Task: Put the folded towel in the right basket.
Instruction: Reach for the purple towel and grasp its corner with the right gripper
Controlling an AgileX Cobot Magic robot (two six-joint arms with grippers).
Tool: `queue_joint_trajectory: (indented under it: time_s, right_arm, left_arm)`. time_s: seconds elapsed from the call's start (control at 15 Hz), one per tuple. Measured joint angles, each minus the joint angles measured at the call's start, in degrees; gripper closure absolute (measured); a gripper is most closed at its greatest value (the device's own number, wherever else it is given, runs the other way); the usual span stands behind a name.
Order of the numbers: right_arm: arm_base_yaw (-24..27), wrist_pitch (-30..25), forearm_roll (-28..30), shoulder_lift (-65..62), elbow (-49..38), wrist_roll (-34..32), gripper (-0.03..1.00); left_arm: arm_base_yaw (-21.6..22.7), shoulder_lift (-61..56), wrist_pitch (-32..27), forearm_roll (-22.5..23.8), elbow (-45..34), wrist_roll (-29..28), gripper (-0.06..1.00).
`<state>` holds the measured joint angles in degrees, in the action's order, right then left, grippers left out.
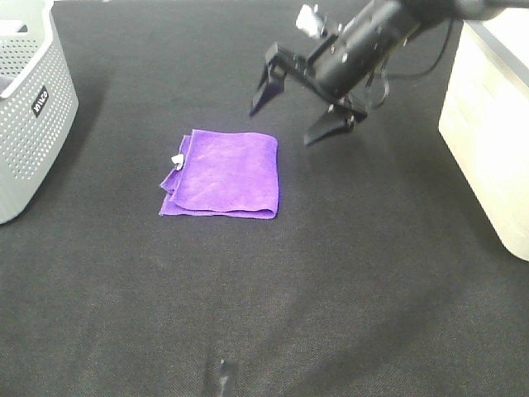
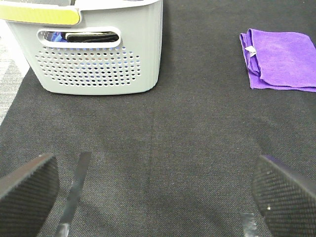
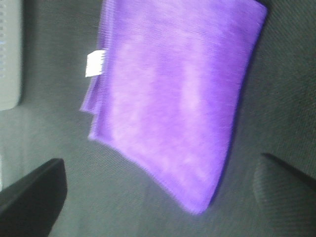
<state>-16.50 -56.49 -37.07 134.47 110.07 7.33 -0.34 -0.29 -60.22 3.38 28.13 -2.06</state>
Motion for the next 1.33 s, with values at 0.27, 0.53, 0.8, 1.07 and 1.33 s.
queue_joint_trajectory:
  time_s: [0.27,0.53,0.8,1.07,1.33]
  right_arm:
    - [0.00,7.22,0.63,5.21,0.00,0.06,-0.01]
    - [0.00,8.77,0.46,7.33,0.52,0.00,0.01]
    - [-0.06,9.00,-1.60,8.19,0.86,0.00,0.03]
    - [-5.79,13.64,-4.47,10.49,2.06,0.00,0.05]
    - [-9.00,15.58,-5.90,12.66,3.78,0.17,0.17]
  left_arm:
    - [0.00,0.00,0.00,0.00,0.00,0.00,-0.04]
    - [0.00,0.00,0.00,0.00,0.00,0.00,-0.04]
    - [0.00,0.00,0.00,0.00,0.00,0.00,-0.04]
    - [0.00,0.00,0.00,0.00,0.00,0.00,-0.04]
    - [0.00,0.00,0.00,0.00,0.00,0.00,-0.04]
